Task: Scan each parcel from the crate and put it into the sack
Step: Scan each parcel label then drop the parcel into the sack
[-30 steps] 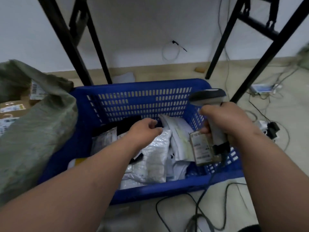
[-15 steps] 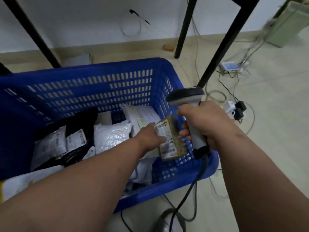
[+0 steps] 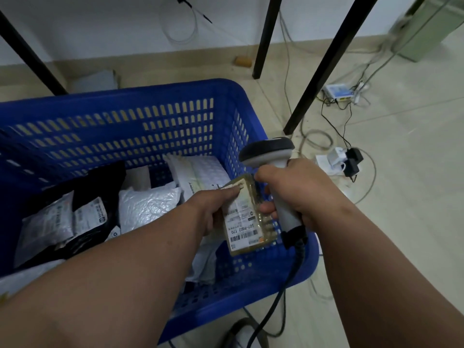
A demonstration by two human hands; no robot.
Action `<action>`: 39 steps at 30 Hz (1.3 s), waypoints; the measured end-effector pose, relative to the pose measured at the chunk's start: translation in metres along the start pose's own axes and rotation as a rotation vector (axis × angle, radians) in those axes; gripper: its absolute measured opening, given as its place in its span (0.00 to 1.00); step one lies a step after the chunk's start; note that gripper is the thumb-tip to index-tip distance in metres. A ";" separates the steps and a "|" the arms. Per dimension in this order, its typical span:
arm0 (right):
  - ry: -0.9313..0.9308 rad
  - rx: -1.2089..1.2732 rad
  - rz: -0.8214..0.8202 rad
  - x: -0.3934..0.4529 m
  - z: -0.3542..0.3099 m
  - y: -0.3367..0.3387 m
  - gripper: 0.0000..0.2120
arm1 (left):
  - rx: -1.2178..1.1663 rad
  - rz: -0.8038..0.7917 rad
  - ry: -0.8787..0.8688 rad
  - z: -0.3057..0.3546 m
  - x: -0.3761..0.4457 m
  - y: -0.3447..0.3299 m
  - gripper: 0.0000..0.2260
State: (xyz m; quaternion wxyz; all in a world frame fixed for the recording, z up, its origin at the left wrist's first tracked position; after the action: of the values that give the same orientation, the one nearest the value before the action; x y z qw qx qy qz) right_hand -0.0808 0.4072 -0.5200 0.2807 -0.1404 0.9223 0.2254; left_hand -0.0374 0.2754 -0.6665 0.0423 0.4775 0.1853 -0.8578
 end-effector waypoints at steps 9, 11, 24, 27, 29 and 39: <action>-0.006 0.026 0.007 -0.013 -0.006 -0.005 0.10 | 0.012 -0.136 -0.039 0.013 -0.030 0.001 0.12; -0.004 0.041 0.002 -0.020 -0.009 -0.005 0.09 | 0.019 -0.122 -0.055 0.014 -0.039 -0.001 0.11; 0.245 0.027 -0.194 -0.093 -0.082 -0.055 0.07 | -0.134 0.161 -0.501 0.083 -0.188 0.143 0.18; 0.342 -0.079 -0.299 -0.124 -0.102 -0.089 0.08 | -0.192 0.237 -0.594 0.081 -0.233 0.182 0.19; 0.388 -0.145 -0.357 -0.142 -0.110 -0.108 0.09 | -0.211 0.279 -0.648 0.077 -0.260 0.201 0.17; 0.481 -0.270 -0.496 -0.193 -0.125 -0.153 0.13 | -0.368 0.340 -0.761 0.048 -0.333 0.242 0.16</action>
State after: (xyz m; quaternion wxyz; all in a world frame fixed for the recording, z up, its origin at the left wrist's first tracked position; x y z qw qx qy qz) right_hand 0.0761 0.2392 -0.3671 0.0811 -0.4444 0.8618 0.2307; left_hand 0.1641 -0.0011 -0.4331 0.3318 0.1364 0.2249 -0.9059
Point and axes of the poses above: each hand's wrist, its own x-axis towards the middle knuckle, its own y-axis out of the back of the hand, z = x × y, the point moved 8 cm from there along x, towards the middle knuckle, and after that the axes turned 6 degrees about -z, right-handed, at the moved point
